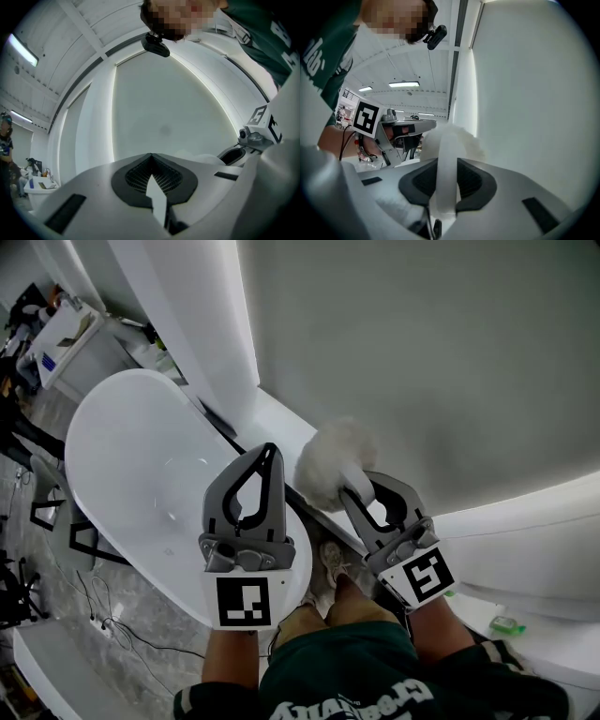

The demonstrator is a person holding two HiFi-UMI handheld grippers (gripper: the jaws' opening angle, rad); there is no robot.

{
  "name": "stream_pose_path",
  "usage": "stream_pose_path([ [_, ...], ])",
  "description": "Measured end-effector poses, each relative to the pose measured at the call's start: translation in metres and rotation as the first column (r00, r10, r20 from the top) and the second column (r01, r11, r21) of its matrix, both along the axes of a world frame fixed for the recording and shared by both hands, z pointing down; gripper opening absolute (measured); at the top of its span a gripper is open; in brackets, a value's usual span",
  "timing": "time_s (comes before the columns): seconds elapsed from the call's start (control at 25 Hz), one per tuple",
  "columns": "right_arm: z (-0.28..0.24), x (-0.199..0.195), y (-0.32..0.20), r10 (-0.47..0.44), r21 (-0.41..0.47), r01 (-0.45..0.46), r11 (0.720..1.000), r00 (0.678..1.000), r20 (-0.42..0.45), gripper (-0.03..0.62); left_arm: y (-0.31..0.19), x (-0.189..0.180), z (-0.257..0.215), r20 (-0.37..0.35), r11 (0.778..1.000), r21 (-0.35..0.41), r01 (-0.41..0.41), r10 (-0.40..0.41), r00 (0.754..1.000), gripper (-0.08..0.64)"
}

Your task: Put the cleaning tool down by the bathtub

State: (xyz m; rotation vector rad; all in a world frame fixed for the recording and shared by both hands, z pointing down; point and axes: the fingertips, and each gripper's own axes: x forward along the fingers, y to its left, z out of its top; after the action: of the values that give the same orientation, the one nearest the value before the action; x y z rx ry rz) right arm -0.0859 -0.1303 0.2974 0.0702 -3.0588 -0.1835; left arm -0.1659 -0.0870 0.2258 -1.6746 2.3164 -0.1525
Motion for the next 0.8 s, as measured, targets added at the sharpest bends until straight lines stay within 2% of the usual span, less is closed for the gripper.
stream_pose_path([
  [0.4,0.056,-0.040,-0.029,-0.048,-0.051,0.044,0.998,0.996,-0.077,0.094,-0.024,-0.023,0.035,-0.003,0.996,-0.043,0.076,-0.076,0.997,0.006],
  [0.8,0.116,-0.063,-0.050,-0.115,-0.097,0.095,0.991,0.968,-0.224,0.094,-0.039,-0.036,0.048,-0.044,0.988,-0.056,0.144,-0.147,0.988,0.006],
])
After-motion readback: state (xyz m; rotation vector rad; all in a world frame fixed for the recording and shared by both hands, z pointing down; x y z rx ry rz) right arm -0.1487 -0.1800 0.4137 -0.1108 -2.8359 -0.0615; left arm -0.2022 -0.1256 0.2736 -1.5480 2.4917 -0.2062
